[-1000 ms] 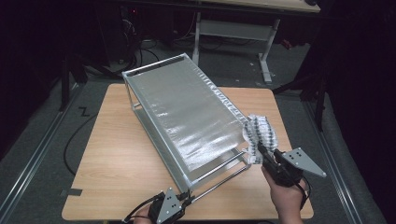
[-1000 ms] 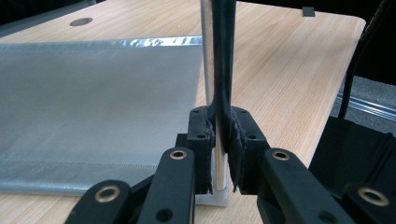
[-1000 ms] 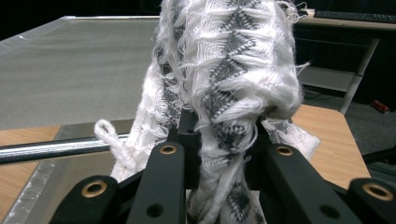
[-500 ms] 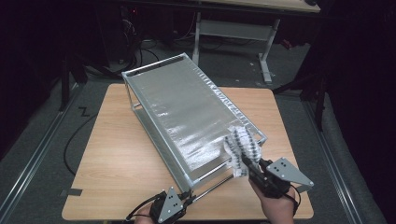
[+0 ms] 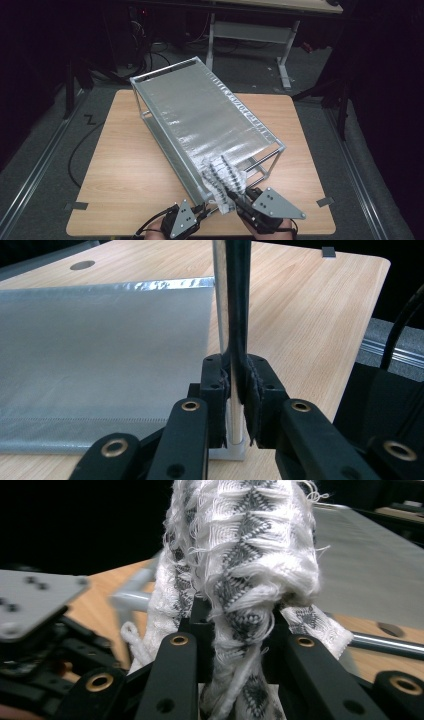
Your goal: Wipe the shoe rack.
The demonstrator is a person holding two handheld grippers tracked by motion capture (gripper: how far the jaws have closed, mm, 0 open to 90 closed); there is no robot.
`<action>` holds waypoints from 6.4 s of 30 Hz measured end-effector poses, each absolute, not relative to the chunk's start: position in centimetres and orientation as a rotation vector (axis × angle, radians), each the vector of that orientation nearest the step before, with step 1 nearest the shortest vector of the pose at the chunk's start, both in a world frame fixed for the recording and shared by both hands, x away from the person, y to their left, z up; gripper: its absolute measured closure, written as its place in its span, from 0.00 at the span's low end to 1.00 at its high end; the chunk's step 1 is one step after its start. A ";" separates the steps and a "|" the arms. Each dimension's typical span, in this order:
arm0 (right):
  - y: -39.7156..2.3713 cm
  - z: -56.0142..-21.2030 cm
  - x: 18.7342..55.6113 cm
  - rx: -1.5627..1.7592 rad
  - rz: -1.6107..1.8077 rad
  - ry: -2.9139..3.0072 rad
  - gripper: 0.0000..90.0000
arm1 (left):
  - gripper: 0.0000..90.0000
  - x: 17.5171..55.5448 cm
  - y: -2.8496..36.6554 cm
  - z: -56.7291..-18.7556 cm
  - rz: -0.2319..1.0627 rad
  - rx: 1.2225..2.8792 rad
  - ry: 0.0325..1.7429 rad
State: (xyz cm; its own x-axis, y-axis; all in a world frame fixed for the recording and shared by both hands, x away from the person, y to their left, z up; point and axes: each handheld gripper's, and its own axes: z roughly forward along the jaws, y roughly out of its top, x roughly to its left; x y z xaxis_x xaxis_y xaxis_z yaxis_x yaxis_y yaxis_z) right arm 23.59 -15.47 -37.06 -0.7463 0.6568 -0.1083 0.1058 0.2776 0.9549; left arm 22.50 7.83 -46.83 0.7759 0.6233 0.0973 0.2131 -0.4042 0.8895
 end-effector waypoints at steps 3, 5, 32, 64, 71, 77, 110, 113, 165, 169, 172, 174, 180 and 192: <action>-14.4 -37.1 22.8 0.631 1.492 2.094 0.84 | 0.88 22.5 7.8 -46.8 0.522 1.977 0.628; -13.9 -37.1 22.5 0.610 1.489 2.101 0.84 | 0.88 22.5 7.8 -46.8 0.522 1.977 0.629; -23.3 -37.5 29.0 0.997 1.417 1.883 0.84 | 0.88 22.5 7.8 -46.9 0.519 1.972 0.634; -24.3 -44.9 31.5 1.115 1.136 2.139 0.86 | 0.89 22.6 8.0 -46.8 0.500 1.983 0.621; -24.3 -44.9 31.6 1.119 1.126 2.135 0.85 | 0.88 22.6 7.9 -46.8 0.502 1.985 0.618; -25.3 -43.1 31.3 1.140 1.183 2.041 0.84 | 0.88 22.5 7.9 -46.8 0.511 1.988 0.614; -18.9 -39.8 27.0 0.848 1.363 2.148 0.84 | 0.88 22.6 7.9 -46.8 0.513 1.989 0.604; -17.9 -39.6 26.3 0.807 1.380 2.172 0.84 | 0.88 22.6 7.9 -46.8 0.514 1.989 0.604; -20.8 -39.1 28.4 0.936 1.383 2.073 0.84 | 0.88 22.2 8.6 -46.8 0.519 1.985 0.619; -22.1 -39.0 29.2 0.993 1.379 2.033 0.84 | 0.88 22.1 8.8 -46.8 0.521 1.986 0.620; -23.2 -39.1 29.9 1.036 1.375 1.996 0.84 | 0.88 22.0 8.9 -46.8 0.524 1.987 0.620; -23.9 -39.1 30.2 1.072 1.372 1.969 0.84 | 0.88 21.9 8.9 -46.8 0.528 1.988 0.619; -25.4 -39.4 30.9 1.157 1.356 1.879 0.84 | 0.88 21.9 8.8 -46.8 0.530 1.987 0.621; -24.8 -39.4 30.7 1.121 1.297 1.895 0.84 | 0.88 21.9 8.9 -46.8 0.529 1.990 0.616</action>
